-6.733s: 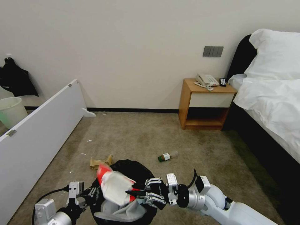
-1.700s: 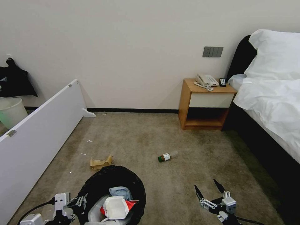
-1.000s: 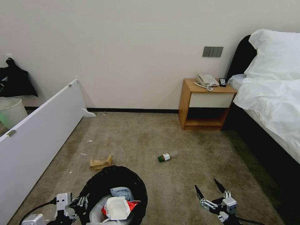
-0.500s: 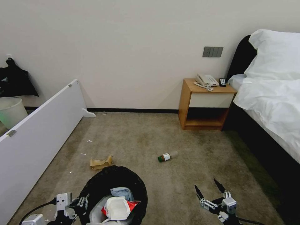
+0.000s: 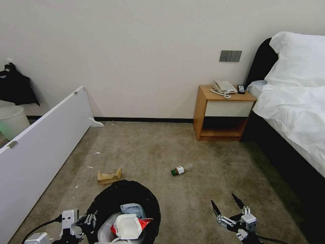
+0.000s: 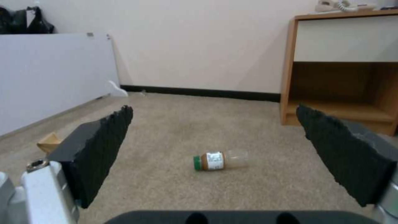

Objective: Pick up the trash bin, then pick up the garbage from the floor and place it into the trash bin.

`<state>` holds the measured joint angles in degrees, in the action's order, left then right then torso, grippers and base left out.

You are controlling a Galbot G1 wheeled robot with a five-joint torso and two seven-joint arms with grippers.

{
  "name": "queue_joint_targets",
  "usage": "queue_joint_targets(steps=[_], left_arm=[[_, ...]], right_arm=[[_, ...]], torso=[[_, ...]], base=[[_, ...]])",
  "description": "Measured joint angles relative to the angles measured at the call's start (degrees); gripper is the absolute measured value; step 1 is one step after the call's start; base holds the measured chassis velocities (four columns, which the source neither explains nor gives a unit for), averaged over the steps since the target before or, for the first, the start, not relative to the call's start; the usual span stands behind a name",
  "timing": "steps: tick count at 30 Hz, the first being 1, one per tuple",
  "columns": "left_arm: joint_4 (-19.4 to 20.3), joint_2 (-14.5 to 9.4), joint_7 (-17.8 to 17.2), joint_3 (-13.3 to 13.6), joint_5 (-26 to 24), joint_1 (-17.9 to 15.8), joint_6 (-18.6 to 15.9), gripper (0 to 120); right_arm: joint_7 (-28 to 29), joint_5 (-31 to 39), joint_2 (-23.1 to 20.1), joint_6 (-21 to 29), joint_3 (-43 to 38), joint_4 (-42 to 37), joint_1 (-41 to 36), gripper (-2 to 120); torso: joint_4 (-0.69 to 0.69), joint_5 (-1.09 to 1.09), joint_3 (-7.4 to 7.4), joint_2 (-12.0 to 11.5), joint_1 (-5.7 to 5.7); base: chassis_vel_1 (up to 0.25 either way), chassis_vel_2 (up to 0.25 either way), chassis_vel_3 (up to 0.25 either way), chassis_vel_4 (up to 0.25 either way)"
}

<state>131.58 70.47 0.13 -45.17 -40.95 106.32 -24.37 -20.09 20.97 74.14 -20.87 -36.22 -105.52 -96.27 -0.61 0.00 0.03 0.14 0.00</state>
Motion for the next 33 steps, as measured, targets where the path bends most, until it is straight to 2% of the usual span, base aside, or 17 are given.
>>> queue_joint_targets(steps=[10,33], left_arm=[[0.00,-0.01,0.03,-0.06,0.02,0.02,0.05,5],[-0.06,0.06,0.07,-0.10,0.00,0.00,0.12,5]], right_arm=[[0.00,0.06,0.01,0.00,-0.01,0.00,0.06,100],[0.02,0.12,-0.05,0.00,-0.09,-0.11,0.03,100]], torso=[[0.00,0.01,0.00,0.00,0.00],[0.00,0.00,0.00,0.00,0.00]], base=[[0.033,0.034,-0.033,-0.036],[0.113,0.108,-0.110,-0.114]])
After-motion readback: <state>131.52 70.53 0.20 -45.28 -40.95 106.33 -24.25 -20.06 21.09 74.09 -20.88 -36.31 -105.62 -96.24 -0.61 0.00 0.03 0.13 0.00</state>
